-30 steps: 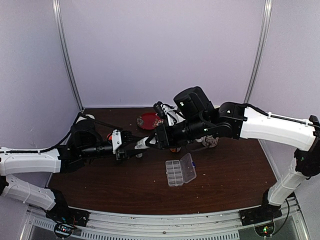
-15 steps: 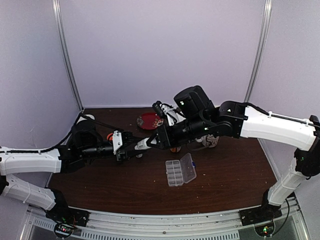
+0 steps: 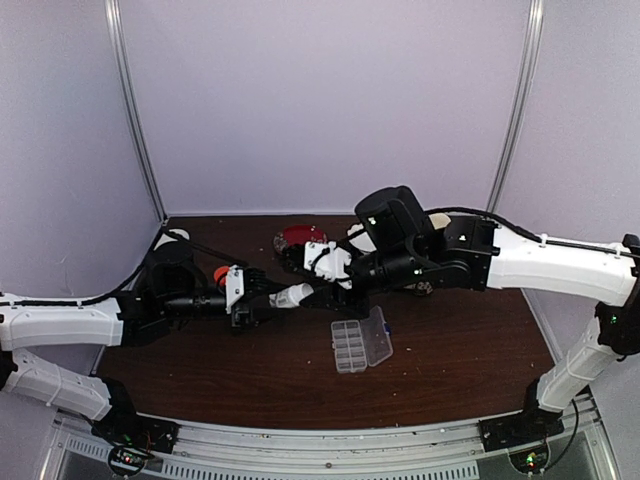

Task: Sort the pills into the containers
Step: Unscrew the lid of the pill bottle.

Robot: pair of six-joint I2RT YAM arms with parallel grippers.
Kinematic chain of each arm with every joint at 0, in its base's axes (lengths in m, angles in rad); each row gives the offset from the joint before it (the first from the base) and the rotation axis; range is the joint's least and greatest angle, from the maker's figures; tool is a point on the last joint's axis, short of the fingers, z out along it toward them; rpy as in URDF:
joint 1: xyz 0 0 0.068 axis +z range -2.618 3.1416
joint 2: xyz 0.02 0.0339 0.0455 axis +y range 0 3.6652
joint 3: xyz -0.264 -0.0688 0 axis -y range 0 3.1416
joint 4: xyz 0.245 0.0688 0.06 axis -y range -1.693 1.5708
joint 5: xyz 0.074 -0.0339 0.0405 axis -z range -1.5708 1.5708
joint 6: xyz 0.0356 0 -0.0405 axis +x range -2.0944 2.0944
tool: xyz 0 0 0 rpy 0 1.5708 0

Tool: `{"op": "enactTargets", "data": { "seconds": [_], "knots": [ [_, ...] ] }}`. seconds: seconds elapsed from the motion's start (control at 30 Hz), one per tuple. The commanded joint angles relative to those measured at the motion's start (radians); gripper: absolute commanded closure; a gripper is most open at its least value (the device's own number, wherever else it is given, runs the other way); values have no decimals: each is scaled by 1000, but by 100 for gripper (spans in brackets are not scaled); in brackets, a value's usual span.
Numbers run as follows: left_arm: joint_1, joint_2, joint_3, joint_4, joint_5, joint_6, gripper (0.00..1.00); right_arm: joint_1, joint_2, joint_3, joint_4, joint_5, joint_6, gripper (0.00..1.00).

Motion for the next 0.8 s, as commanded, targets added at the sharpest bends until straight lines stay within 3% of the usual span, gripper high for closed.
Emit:
{"op": "enactTargets", "data": {
  "seconds": [0.0, 0.13, 0.23, 0.3, 0.77],
  "knots": [
    [-4, 2, -2, 88, 51, -50, 84, 14, -20, -41, 96, 31, -541, 96],
    [-5, 4, -20, 118, 56, -66, 84, 22, -62, -153, 123, 26, -990, 100],
    [-6, 6, -17, 111, 68, -68, 84, 47, -107, -299, 356, 110, -1192, 100],
    [-5, 6, -17, 108, 69, -68, 84, 50, -128, -341, 451, 128, -1226, 100],
    [-5, 14, -27, 101, 101, -70, 84, 44, -230, -427, 511, 211, -1315, 100]
  ]
}}
